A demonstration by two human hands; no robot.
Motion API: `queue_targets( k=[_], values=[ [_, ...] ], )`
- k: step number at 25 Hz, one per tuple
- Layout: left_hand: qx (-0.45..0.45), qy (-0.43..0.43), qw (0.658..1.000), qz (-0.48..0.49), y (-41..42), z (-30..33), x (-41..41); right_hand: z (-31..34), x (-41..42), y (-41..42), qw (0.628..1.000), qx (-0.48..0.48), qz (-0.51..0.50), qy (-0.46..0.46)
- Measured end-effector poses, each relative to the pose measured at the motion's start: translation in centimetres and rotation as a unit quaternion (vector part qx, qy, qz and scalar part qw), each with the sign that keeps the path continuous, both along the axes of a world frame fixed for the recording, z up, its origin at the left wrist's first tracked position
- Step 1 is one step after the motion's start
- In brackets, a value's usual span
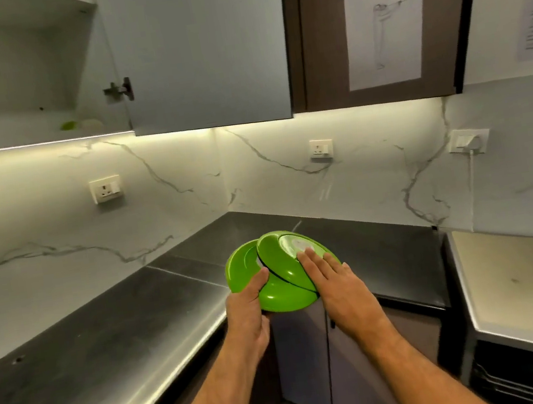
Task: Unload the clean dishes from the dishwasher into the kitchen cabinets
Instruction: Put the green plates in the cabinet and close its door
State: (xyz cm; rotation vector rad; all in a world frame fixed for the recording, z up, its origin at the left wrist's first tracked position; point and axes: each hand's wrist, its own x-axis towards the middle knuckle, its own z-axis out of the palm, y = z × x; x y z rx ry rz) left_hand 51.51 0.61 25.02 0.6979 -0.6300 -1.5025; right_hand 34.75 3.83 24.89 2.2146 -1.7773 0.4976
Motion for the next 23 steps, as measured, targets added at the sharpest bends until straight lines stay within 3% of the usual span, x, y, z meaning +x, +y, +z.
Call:
queue_targets(
  k=[10, 23],
  values=[
    [-0.107, 0.004, 0.984, 0.144, -7.2, 12.1, 12.9, 11.2, 12.3, -14.2, 0.978, -0.108, 0.174, -0.031],
    [-0.187, -0.044, 0.92, 0.342, -15.7, 23.9, 26.0, 23.6, 28.4, -29.0, 0.891, -0.256, 0.368, -0.072]
  ],
)
